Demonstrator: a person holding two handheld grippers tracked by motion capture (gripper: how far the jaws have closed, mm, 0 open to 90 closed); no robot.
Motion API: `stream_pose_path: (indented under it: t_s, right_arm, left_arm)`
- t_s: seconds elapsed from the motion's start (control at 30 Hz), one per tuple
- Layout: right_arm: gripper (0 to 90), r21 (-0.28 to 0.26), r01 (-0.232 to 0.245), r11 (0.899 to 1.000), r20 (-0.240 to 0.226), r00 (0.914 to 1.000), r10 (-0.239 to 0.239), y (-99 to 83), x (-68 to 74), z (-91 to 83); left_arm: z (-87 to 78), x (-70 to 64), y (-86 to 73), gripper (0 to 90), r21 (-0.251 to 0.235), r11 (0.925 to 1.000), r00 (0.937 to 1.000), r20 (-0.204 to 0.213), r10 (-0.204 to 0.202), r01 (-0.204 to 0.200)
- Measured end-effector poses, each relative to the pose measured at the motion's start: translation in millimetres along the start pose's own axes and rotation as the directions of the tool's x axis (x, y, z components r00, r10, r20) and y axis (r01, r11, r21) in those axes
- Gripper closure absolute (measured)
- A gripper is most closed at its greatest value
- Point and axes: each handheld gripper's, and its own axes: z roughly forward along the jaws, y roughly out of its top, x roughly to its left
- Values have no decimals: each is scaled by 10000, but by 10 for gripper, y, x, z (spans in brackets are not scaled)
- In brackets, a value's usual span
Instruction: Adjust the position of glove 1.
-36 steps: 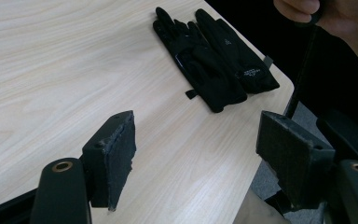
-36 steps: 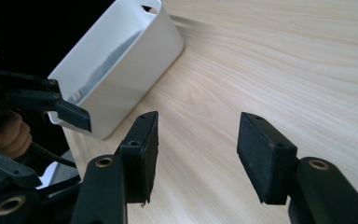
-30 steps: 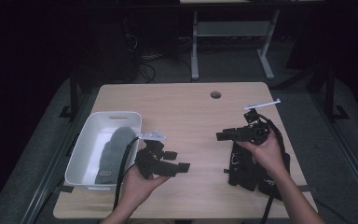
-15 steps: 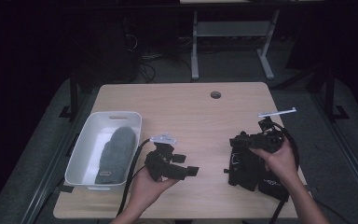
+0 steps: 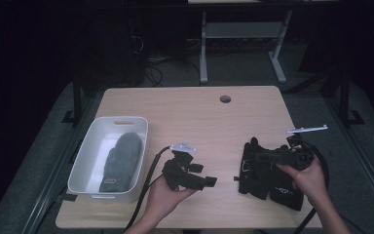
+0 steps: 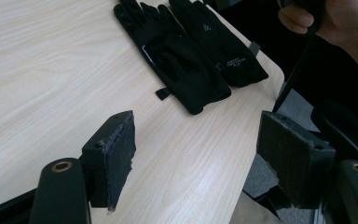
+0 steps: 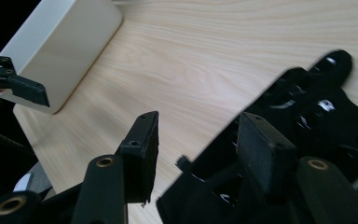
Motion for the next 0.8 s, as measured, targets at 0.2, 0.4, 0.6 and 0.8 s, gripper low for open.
stream_pose_path:
  t_s: [0.2, 0.4, 0.6, 0.8]
  right_arm:
    - [478, -80, -97, 9999, 458, 9989, 101, -104, -126, -91]
    - [466, -118, -268, 9996, 741, 9969, 276, -213, -247, -149]
    - [457, -87, -397, 9992, 1152, 9925, 405, -318, -353, -212]
    - [434, 51, -454, 9990, 1627, 9857, 440, -403, -428, -259]
  left_arm:
    - [115, -23, 12, 279, 168, 9999, 9999, 98, 31, -33]
    - [201, -48, 25, 269, 232, 9997, 9999, 149, 18, -21]
    - [271, -56, 29, 269, 383, 9992, 9997, 222, 67, -75]
    - [305, -63, 31, 269, 415, 9991, 9996, 267, 48, -59]
